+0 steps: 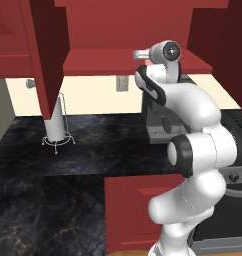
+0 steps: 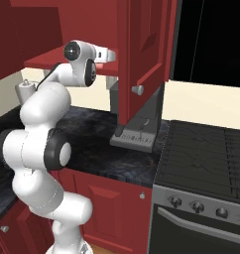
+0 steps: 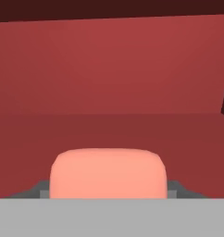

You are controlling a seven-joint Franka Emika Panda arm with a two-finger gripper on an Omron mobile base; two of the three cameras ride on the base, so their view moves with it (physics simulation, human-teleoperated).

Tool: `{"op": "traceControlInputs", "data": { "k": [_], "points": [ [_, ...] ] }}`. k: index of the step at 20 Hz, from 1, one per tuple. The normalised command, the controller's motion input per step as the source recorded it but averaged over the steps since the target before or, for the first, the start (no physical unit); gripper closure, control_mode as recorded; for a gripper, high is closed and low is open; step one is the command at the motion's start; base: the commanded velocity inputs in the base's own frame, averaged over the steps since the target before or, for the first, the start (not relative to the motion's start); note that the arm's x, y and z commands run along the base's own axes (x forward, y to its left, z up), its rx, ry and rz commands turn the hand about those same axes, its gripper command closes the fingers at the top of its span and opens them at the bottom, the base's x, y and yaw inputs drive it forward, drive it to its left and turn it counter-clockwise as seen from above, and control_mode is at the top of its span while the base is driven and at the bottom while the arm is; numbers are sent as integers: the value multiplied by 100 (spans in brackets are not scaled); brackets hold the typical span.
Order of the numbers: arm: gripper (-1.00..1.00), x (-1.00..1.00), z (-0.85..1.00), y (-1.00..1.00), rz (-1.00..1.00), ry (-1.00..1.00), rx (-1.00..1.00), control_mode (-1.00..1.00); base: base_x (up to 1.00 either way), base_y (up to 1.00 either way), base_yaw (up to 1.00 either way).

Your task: Pick up the dish brush and bar soap from the sink, and place them back in the cabinet, and close the cabinet doors.

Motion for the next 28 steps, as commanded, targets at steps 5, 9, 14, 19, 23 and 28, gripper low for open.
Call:
{"op": "traceControlInputs", "data": {
  "k": [5,9,14,19,23,28],
  "points": [
    [100,37,-3,0,0,0,0,-100,0,0,0],
    [100,34,-19,0,0,0,0,-100,0,0,0],
    [100,35,-19,0,0,0,0,-100,0,0,0],
    [100,25,-17,0,0,0,0,-100,0,0,0],
    [-100,7,-10,0,0,0,0,-100,0,0,0],
    [-100,3,-2,0,0,0,0,-100,0,0,0]
  ]
}}
